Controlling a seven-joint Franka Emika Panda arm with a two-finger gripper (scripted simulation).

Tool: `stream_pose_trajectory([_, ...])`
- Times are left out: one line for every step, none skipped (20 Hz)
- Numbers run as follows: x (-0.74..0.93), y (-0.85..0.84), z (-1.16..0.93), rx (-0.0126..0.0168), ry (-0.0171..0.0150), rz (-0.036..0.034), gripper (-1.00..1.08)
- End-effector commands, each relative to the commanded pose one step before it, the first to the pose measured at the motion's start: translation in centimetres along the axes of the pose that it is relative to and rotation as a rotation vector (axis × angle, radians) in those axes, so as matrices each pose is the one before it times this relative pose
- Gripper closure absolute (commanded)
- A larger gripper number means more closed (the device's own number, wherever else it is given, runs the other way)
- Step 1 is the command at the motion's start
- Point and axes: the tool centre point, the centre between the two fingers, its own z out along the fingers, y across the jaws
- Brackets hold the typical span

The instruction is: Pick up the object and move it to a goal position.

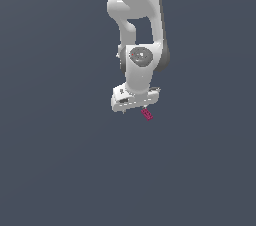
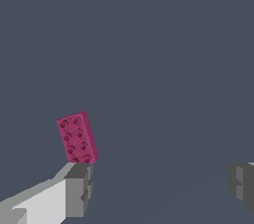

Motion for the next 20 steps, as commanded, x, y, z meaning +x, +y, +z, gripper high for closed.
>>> stream_pose_trajectory([-0.076,-2.292,1.359,0.00551,0.00958,-0.07925,-0.92])
stream_pose_trajectory([0.003,-0.805,0.467,0.00218,0.0036,-0.02777,-0.92])
stream_pose_trajectory([0.009,-0.744,0.425,0.00213,0.00338,-0.02554,-0.92])
stream_pose_trajectory([0.013,-0.682,0.384,0.00205,0.00316,-0.02331,-0.92])
stream_pose_trajectory([0.017,-0.619,0.345,0.00194,0.00291,-0.02108,-0.92])
stream_pose_trajectory([0.018,-0.556,0.306,0.0018,0.00265,-0.01885,-0.92])
stream_pose_trajectory([0.019,-0.492,0.268,0.00165,0.00238,-0.01664,-0.92])
stream_pose_trajectory([0.019,-0.427,0.23,0.00147,0.00209,-0.01441,-0.92])
stream_pose_trajectory([0.018,-0.361,0.194,0.00127,0.00179,-0.01218,-0.92])
stream_pose_trajectory([0.016,-0.297,0.158,0.00106,0.00148,-0.00998,-0.92])
stream_pose_trajectory([0.013,-0.231,0.122,0.00083,0.00116,-0.00774,-0.92])
stream_pose_trajectory([0.01,-0.166,0.087,0.00061,0.00084,-0.00556,-0.92])
stream_pose_trajectory([0.005,-0.096,0.053,0.00036,0.00049,-0.00326,-0.92])
stream_pose_trajectory([0.003,-0.037,0.017,0.00013,0.00018,-0.00118,-0.92])
stream_pose_trajectory([-0.018,0.126,-0.071,-0.00017,-0.00182,0.00582,-0.92])
stream_pose_trajectory([-0.002,0.001,0.034,0.0,0.0,0.0,-0.92])
stream_pose_trajectory([-0.005,0.003,0.102,0.0,0.0,0.0,-0.92])
stream_pose_trajectory([-0.008,0.005,0.17,0.0,0.0,0.0,-0.92])
stream_pose_trajectory([0.0,-0.029,0.228,0.00001,0.00017,-0.00067,-0.92])
stream_pose_trajectory([-0.007,-0.017,0.297,0.00001,0.00012,-0.00047,-0.92])
